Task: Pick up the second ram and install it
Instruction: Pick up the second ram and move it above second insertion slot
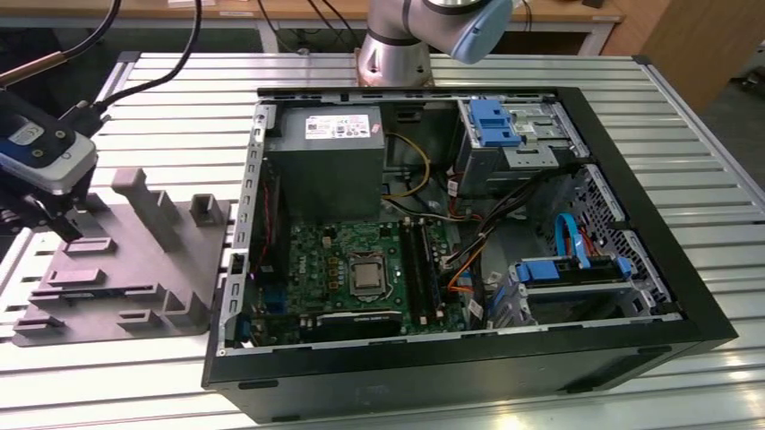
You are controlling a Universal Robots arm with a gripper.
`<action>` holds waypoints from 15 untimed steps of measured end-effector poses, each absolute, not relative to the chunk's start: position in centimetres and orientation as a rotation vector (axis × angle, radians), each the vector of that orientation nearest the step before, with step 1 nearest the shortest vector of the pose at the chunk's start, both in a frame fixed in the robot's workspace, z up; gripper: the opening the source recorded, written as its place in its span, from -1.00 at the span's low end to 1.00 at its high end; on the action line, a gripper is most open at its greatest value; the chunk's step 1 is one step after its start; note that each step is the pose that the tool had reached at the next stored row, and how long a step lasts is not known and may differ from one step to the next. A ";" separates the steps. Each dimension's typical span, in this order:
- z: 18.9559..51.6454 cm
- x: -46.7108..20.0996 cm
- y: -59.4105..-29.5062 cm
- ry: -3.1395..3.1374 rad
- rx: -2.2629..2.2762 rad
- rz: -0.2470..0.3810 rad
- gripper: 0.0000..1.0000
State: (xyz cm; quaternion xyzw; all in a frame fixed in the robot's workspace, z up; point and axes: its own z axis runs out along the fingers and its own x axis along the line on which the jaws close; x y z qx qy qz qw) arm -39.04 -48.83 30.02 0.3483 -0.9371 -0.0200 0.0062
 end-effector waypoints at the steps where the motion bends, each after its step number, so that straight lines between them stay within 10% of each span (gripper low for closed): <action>1: 30.0 -39.0 -48.8 -2.922 1.116 -0.062 -0.79; 15: 29.8 -39.0 -48.8 -2.753 1.476 -0.059 -0.79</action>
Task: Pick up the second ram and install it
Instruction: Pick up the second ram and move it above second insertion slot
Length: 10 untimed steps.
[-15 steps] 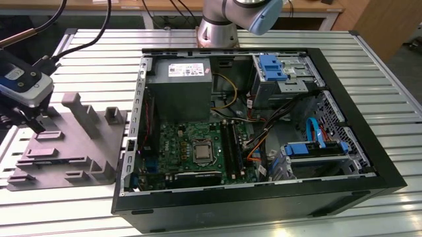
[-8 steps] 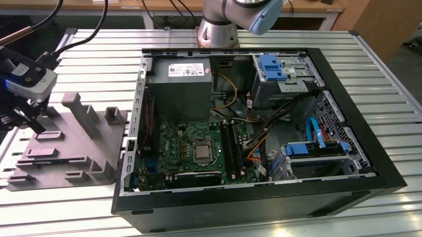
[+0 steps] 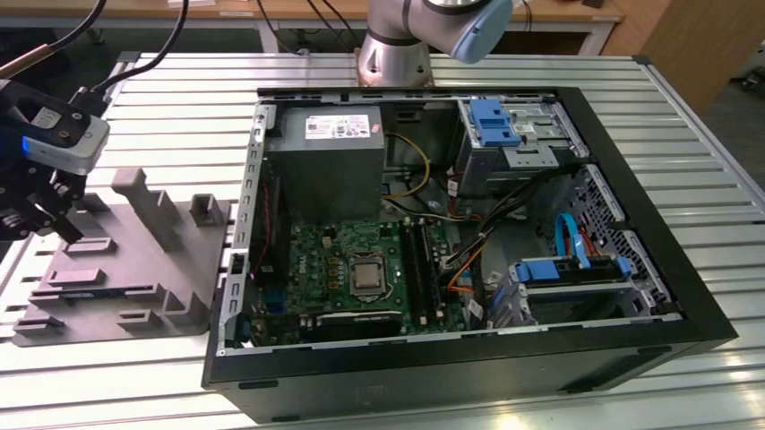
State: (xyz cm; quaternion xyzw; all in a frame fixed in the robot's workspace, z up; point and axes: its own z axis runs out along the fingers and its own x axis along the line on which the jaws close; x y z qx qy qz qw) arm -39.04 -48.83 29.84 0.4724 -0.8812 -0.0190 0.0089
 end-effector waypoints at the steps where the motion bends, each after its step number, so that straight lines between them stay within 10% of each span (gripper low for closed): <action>1: 29.8 -39.0 -48.8 -2.739 1.500 -0.059 -0.79; 10: 29.7 -39.0 -48.8 -2.604 1.719 -0.056 -0.79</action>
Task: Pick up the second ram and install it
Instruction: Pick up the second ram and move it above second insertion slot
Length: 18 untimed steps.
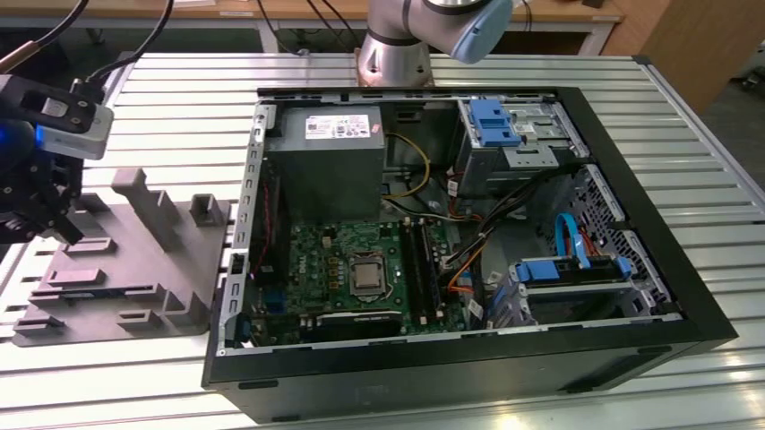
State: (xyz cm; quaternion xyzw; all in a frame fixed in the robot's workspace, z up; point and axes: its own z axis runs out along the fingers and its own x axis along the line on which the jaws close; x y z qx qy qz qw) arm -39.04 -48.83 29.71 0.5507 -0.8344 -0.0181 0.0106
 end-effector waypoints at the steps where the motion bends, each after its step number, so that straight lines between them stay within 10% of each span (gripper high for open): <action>1: 29.7 -39.0 -48.8 -2.588 1.742 -0.056 -0.79; 18: 29.5 -39.0 -48.8 -2.309 2.091 -0.051 -0.79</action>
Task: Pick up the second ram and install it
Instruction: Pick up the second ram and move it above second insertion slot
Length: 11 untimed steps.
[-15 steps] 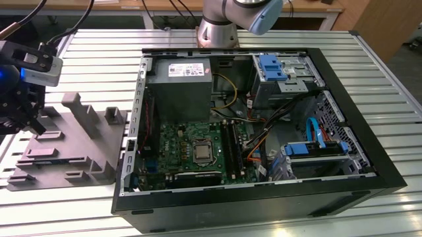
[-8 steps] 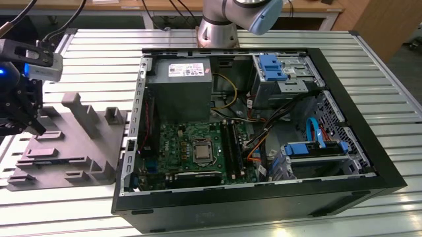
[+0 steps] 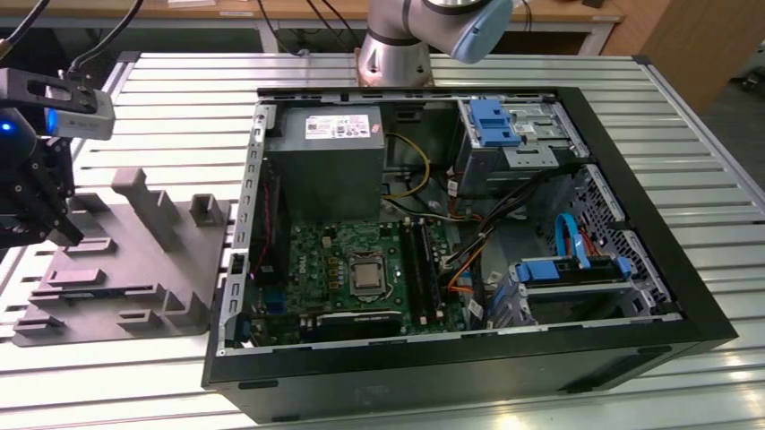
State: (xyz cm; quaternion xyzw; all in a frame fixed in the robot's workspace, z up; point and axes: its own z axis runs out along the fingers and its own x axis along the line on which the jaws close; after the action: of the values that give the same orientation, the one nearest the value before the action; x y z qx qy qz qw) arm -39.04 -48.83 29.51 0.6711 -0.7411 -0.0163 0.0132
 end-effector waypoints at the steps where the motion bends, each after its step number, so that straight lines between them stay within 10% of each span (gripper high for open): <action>1: 29.5 -39.0 -48.8 -2.309 2.091 -0.051 -0.79; 11: 29.1 -39.1 -48.8 -2.308 2.107 -0.036 -0.79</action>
State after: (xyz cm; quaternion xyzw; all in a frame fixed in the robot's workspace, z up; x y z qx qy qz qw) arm -39.11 -48.83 29.08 0.6742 -0.7384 -0.0116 0.0081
